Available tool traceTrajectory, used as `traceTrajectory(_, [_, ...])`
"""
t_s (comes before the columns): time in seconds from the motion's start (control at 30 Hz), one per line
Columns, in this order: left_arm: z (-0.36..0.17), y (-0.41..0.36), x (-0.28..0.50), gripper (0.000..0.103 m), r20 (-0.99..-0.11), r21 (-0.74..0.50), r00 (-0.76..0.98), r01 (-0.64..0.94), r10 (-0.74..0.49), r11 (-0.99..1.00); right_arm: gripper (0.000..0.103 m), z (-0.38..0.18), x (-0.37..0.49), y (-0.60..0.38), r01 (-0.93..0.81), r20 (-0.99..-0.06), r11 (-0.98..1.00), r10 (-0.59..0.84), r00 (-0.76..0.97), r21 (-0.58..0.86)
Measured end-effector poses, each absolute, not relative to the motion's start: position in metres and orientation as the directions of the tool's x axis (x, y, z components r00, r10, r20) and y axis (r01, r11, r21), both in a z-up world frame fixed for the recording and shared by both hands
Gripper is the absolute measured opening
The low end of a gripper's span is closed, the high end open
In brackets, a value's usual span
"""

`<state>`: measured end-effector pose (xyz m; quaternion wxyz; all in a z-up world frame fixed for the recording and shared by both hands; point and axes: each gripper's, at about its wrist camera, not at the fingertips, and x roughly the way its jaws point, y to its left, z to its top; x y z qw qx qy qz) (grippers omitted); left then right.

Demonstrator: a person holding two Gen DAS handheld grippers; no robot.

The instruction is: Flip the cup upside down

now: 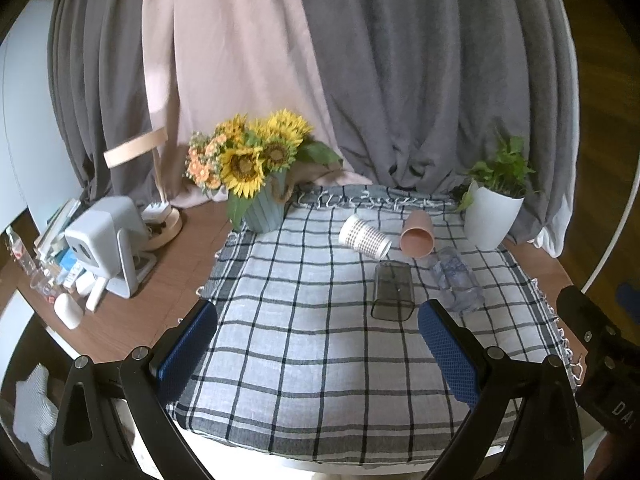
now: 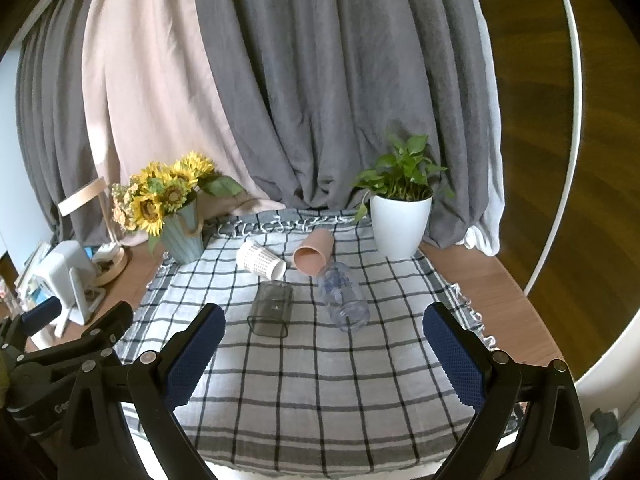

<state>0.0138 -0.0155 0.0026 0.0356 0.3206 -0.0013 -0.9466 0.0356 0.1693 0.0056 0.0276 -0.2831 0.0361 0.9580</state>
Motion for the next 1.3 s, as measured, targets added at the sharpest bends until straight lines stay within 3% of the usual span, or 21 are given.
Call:
traceTrajectory(0.4, [-0.054,-0.063,-0.071,0.102,-0.750,-0.024,-0.644,0.252,-0.149,-0.967,0.099,-0.032,-0.073,0.138,0.053,-0.677,-0.998,-0.056,-0.734,0.025])
traceTrajectory(0.8, [-0.106,-0.094,-0.178,0.102,-0.836,-0.046,-0.522,0.372,-0.168,-0.927,0.099,-0.077,-0.223,0.077,0.276,-0.799,-0.959,-0.121,-0.589,-0.059])
traceTrajectory(1.3, [-0.181,-0.097,-0.269,0.102,-0.919,-0.028,-0.367,0.432,-0.147,-0.902,0.087,-0.165,-0.361,0.039,0.430,-0.939,-0.889,-0.005,-0.345,-0.154])
